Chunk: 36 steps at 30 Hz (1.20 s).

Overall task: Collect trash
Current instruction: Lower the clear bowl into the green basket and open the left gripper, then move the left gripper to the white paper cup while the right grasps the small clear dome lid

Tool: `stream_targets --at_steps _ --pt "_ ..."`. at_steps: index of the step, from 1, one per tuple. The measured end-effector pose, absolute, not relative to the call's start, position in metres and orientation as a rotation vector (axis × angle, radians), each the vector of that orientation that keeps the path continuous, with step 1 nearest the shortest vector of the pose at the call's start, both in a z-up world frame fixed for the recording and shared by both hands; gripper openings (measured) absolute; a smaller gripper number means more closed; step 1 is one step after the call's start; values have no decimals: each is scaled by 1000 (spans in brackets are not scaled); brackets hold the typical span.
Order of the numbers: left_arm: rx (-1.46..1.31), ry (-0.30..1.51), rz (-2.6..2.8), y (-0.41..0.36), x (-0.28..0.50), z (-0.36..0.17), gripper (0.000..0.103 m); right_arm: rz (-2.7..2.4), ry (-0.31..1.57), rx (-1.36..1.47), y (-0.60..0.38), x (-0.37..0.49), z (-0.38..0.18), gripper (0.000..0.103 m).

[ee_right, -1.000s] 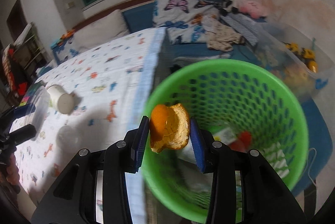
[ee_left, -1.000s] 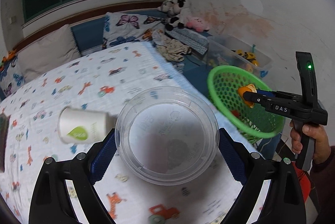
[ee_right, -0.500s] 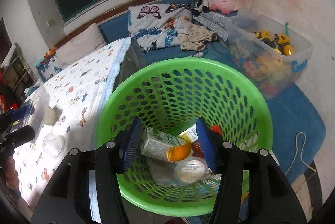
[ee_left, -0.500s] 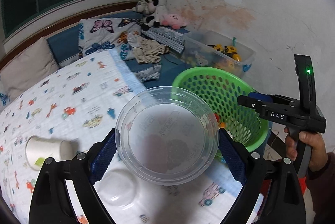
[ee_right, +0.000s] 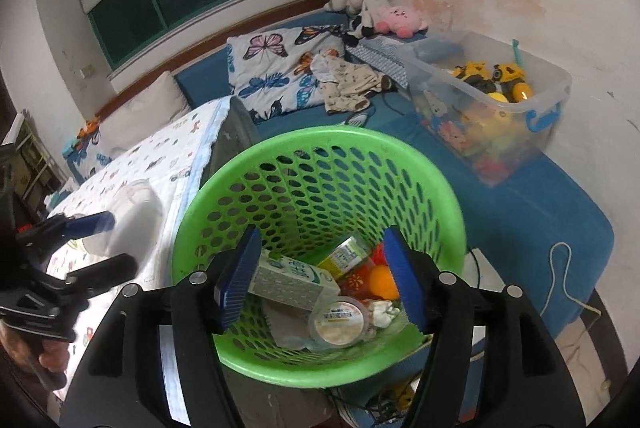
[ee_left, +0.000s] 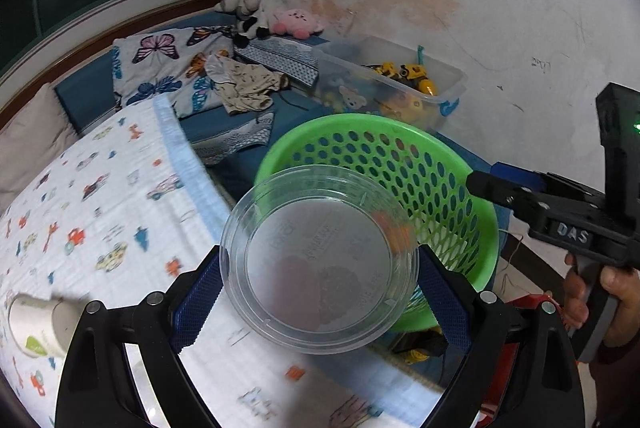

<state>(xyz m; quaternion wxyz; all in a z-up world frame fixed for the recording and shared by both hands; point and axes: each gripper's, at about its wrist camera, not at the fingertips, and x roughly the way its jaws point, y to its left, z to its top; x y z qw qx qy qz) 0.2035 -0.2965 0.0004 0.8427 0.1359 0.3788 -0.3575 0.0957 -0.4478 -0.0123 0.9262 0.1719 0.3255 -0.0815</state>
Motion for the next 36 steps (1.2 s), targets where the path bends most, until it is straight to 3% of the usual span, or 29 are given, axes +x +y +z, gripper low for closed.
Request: stream_targets --at_steps 17,26,36 --pt "282 839 -819 -345 202 -16 92 -208 635 386 -460 69 -11 71" --pt "191 837 -812 -312 204 -7 94 -179 644 381 -448 72 -13 71" --pt "139 803 -645 -225 207 0 94 -76 671 327 -404 87 -13 74"
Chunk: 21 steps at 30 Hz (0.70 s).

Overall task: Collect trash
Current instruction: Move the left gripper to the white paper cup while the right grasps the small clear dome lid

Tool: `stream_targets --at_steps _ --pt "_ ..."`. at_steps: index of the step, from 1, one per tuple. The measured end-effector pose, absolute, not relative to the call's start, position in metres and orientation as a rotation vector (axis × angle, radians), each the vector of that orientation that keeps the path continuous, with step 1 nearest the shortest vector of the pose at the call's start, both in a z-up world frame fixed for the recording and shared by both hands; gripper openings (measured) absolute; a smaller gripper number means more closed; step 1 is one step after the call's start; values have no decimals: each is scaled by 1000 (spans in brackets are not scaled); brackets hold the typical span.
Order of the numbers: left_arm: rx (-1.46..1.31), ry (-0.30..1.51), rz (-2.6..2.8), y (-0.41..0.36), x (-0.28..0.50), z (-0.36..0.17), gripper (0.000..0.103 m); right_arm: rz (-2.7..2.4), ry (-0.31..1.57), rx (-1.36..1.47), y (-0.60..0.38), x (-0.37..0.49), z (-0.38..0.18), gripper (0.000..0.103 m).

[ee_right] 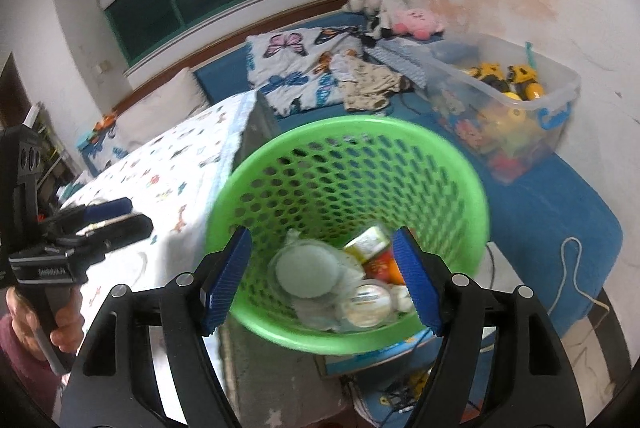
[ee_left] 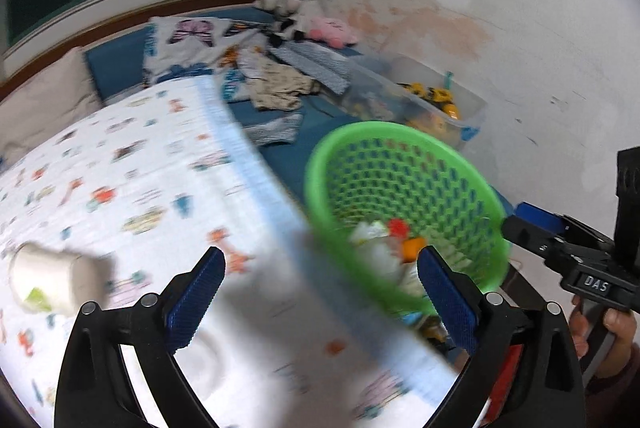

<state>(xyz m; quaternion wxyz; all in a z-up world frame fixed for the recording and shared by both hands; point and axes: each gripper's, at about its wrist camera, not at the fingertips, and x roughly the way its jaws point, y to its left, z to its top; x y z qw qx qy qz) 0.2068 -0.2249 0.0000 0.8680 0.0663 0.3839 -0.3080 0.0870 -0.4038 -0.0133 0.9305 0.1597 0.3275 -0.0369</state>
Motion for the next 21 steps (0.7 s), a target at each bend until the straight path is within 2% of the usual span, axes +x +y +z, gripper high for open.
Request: stream_targets --at_steps 13,21 --pt "-4 798 -395 -97 227 5 94 154 742 202 -308 127 -20 77" --pt "-49 794 -296 -54 232 4 94 300 777 110 -246 151 -23 77"
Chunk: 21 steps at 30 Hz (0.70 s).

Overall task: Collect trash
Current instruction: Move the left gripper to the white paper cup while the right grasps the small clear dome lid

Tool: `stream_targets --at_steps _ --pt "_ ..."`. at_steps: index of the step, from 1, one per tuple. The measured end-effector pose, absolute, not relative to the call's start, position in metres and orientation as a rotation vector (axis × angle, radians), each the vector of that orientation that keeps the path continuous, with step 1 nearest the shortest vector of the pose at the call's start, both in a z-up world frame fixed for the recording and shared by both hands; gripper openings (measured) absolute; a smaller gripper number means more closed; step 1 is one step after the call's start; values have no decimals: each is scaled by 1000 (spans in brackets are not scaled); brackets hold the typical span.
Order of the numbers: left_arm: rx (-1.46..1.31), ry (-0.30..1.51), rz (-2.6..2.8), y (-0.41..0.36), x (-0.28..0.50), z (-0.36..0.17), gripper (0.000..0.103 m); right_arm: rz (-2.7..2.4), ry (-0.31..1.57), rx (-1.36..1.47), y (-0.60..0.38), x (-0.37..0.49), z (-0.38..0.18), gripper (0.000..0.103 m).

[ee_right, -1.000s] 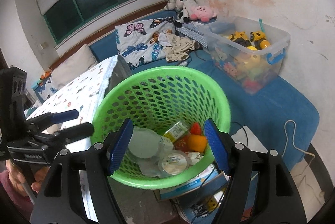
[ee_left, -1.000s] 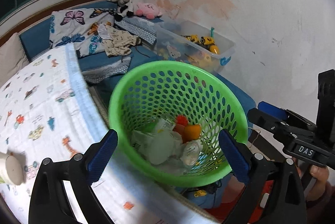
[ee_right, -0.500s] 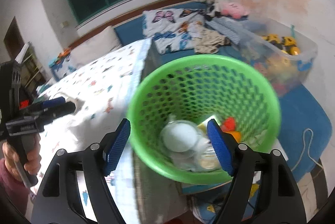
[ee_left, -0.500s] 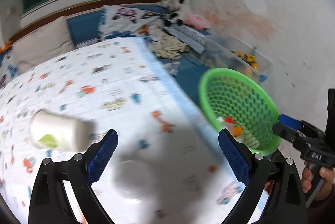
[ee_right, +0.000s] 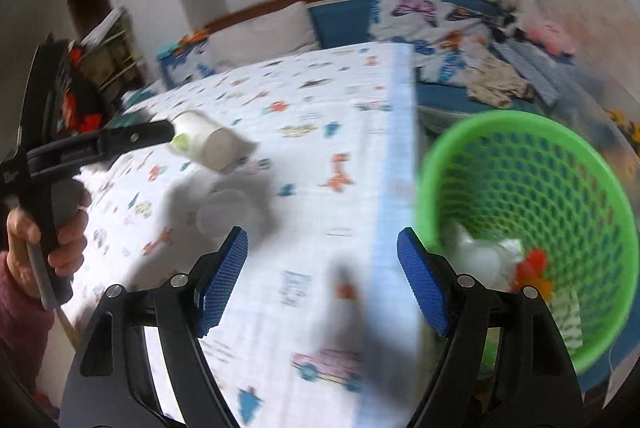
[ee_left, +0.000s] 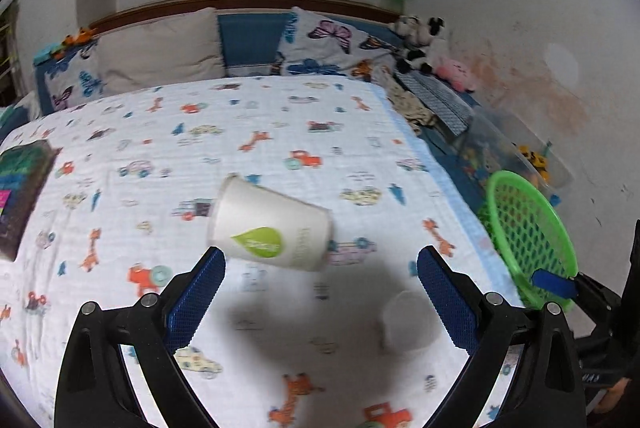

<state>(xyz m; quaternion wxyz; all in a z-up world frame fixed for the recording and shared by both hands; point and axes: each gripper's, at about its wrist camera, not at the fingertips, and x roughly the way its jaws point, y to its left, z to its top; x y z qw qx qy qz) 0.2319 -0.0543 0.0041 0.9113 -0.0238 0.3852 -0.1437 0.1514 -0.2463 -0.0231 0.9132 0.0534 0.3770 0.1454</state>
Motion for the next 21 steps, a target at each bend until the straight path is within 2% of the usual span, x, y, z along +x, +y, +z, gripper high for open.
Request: stream_targets --at_steps 21 --pt "-90 828 -220 -9 235 -12 94 439 873 -36 -156 201 -54 77"
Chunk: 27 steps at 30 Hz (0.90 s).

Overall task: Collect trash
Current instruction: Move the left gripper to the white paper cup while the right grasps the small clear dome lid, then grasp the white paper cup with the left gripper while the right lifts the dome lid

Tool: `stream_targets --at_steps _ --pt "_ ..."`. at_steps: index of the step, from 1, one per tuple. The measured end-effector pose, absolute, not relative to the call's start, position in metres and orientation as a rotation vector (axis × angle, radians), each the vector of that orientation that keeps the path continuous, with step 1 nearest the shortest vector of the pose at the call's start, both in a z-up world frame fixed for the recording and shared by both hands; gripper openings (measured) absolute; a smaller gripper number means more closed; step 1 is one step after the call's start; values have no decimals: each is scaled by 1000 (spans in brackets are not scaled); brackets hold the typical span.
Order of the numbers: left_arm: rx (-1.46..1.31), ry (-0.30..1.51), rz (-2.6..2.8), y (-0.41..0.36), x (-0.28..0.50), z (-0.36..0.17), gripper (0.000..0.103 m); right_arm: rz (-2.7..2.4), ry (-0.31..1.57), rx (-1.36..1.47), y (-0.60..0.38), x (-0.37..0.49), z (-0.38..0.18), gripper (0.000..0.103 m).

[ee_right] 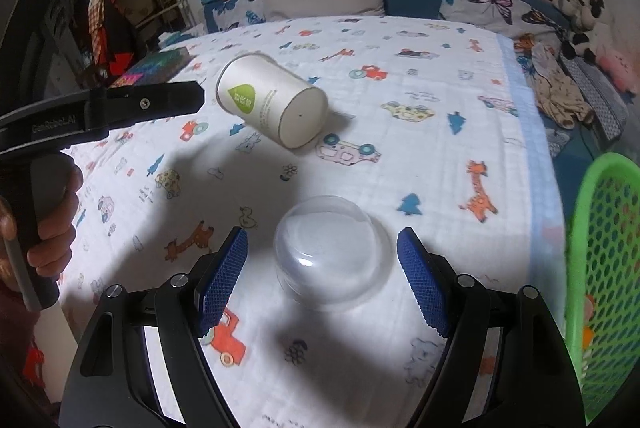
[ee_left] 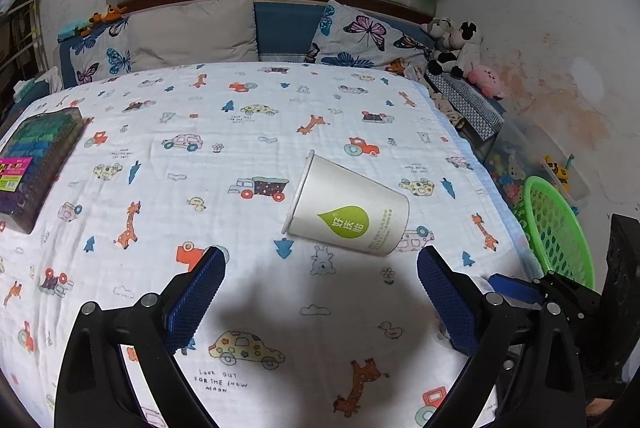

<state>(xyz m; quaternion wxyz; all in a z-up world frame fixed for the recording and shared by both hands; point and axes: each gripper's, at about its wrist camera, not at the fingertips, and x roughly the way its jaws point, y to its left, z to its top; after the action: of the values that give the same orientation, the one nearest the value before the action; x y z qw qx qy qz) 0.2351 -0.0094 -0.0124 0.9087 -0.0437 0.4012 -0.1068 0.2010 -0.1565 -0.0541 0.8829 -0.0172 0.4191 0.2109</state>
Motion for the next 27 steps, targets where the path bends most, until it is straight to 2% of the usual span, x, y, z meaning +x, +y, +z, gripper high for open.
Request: stream_targets --at_steps 1,4,6,13,27 --pt "-91 829 -221 -10 236 -13 94 437 874 -43 -155 202 -56 76" --pt "-88 836 -224 -11 238 -15 94 423 887 -51 -153 206 -60 63" --pt "-87 842 -224 -13 241 -17 94 414 886 -50 -154 207 -61 59" --pt "-79 854 -223 -24 249 -23 95 404 875 -20 -167 203 -57 59" --pt "132 851 -199 -57 274 -41 96 365 838 53 -198 188 -42 57"
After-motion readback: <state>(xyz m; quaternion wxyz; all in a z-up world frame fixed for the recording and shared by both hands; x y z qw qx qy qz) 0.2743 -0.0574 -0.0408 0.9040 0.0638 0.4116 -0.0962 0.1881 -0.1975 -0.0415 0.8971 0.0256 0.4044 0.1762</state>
